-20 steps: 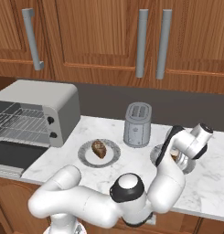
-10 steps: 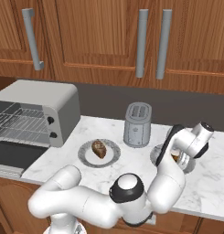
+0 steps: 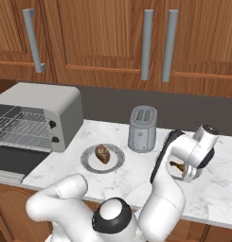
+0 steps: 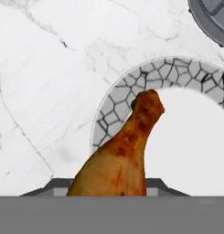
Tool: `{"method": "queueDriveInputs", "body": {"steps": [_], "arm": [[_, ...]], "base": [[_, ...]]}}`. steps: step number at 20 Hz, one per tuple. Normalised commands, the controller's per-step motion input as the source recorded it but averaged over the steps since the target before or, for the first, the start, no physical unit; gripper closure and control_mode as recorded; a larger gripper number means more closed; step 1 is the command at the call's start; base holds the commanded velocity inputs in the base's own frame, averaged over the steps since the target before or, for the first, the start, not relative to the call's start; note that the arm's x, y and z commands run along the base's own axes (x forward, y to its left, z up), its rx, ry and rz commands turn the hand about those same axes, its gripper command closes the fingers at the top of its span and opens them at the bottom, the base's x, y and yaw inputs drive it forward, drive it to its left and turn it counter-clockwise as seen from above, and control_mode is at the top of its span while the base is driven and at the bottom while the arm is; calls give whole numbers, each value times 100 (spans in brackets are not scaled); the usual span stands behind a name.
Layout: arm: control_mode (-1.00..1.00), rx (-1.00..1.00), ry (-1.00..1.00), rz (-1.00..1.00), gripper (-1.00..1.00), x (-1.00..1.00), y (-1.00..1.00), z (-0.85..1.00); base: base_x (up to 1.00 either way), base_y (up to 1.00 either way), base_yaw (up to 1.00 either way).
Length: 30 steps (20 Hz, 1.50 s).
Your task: Open the toaster oven door. Place the bread on the bottom rack in the toaster oven and place the chicken drumstick on the top rack.
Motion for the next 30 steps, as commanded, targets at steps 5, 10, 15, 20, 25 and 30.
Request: {"method": "queueDriveInputs", "body": {"steps": [5,10,15,20,25,30], "arm": [[-100,-44,-10,21,100,-95,100,39],[-100,-38,-2,27,100,-50,100,77],[-100,-21,3,29,100,-2,100,100],[-100,-14,28,26,100,-6,100,80],[-100,-2,44,24,100,-1,100,25],[-100,0,40,23,100,0,100,22]], "base": [[0,0,0],[0,0,0],[0,0,0],[0,0,0],[0,0,0],[0,0,0]]}}
